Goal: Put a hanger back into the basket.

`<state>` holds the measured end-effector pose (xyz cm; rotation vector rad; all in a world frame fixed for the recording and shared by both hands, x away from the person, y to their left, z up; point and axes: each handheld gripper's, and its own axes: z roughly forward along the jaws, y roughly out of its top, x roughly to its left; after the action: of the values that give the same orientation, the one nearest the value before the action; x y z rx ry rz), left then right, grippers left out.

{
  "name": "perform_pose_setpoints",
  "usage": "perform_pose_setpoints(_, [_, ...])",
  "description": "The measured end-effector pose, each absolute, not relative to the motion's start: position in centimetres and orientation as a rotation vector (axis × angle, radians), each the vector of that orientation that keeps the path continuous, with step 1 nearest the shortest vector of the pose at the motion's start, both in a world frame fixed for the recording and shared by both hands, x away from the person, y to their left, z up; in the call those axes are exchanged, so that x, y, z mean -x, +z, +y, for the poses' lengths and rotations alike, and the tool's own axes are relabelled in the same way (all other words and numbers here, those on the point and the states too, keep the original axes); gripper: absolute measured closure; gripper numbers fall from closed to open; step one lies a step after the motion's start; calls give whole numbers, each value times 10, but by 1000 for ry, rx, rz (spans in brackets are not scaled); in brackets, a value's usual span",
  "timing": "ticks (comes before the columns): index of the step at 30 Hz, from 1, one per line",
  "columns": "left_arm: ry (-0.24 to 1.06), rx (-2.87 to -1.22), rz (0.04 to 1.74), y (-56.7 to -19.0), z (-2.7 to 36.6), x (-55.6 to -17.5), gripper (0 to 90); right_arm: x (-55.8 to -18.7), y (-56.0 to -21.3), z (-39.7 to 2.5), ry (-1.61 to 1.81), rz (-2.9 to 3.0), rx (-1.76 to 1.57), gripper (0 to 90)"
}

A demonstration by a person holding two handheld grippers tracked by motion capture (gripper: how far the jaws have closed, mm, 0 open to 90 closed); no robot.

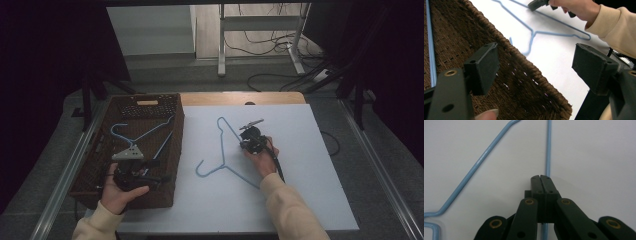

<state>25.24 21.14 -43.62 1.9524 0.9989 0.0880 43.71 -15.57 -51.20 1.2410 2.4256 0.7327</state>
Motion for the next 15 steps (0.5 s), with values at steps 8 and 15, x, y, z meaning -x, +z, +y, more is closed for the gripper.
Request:
perform_pose_setpoints(8, [85,-1960,996,-437,210,-253,214,-446,-508,-195,756,2358,-1358,898])
perform_pose_setpoints(15, [84,-1957,993,-436,209,-254,214,-419,-488,-204,829,2437,-1274,898])
